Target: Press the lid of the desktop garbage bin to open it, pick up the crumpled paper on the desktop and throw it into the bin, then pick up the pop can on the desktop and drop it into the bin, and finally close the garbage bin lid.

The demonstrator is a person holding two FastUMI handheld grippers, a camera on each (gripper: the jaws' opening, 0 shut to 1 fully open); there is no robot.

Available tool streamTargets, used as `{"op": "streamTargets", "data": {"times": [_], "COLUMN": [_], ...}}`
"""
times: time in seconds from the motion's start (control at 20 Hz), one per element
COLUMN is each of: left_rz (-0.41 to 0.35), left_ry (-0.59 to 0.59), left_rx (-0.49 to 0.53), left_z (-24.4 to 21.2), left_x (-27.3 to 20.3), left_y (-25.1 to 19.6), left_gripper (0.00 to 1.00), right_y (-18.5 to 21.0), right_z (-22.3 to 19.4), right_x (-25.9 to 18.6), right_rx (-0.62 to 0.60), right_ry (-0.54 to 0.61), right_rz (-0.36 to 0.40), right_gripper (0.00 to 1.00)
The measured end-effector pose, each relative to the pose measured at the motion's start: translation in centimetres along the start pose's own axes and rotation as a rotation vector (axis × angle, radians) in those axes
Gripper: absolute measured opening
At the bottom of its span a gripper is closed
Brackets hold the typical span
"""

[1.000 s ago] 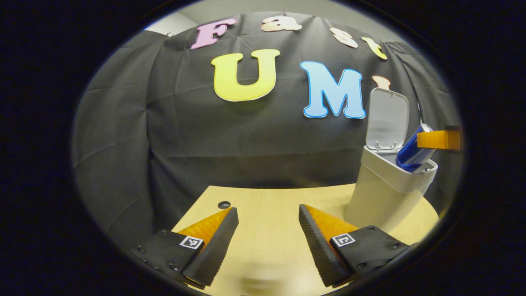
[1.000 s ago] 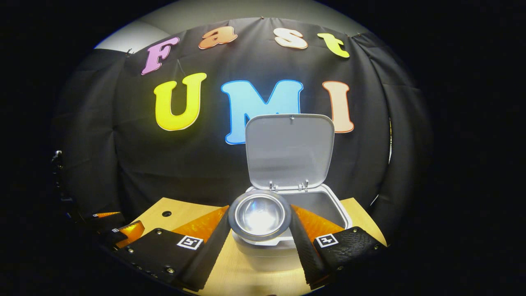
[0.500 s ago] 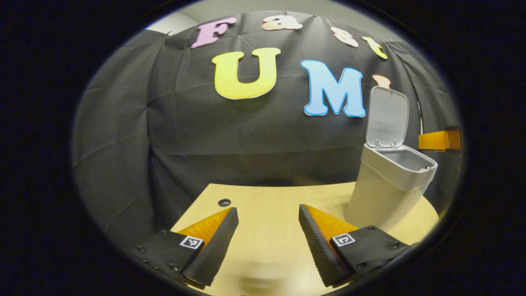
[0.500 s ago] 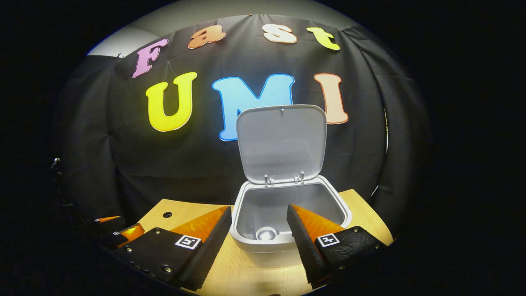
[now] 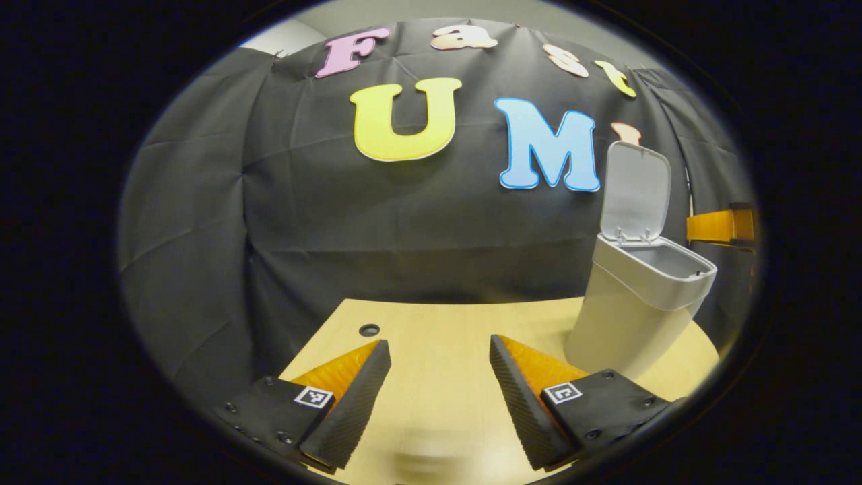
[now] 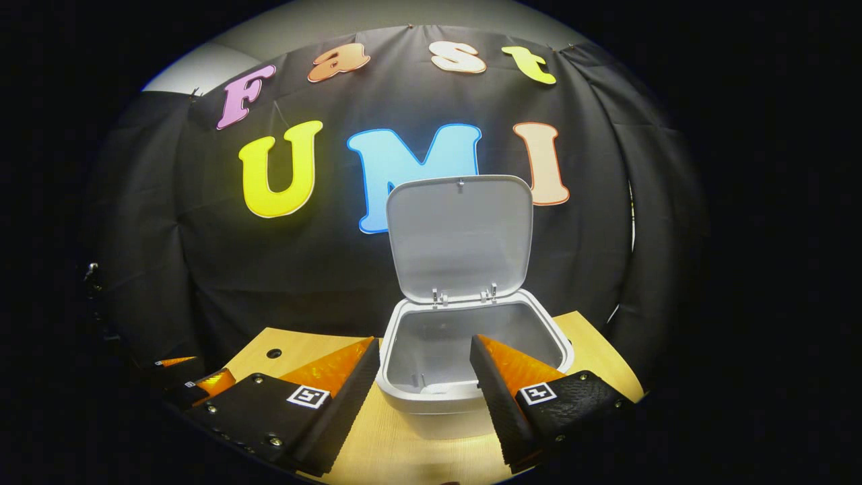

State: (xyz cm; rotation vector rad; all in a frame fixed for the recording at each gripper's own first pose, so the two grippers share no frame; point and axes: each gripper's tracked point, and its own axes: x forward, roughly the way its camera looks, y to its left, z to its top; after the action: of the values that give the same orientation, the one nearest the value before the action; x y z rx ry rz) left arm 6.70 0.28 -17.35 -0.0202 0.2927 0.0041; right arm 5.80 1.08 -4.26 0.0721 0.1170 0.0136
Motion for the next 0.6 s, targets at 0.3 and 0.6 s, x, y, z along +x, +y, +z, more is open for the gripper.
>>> {"op": "streamTargets", "data": {"times": [0.3,0.6], "left_rz": [-0.042,-0.099], "left_ry": [0.009,0.029], "left_rx": [-0.010,-0.006], "left_z": [-0.5,-1.3], "left_x": [0.5,0.9], "left_y": [-1.8,-4.1], "left_gripper": [0.98,1.00], "right_y": [-0.4,-1.5], "right_z": [4.3,10.2], "right_x": [0.4,1.1], "right_rx": [-0.040,-0.060], "right_ry": [-0.082,-0.205], "right_rz": [-0.016,-0.064], "right_gripper": [0.87,0.87]}}
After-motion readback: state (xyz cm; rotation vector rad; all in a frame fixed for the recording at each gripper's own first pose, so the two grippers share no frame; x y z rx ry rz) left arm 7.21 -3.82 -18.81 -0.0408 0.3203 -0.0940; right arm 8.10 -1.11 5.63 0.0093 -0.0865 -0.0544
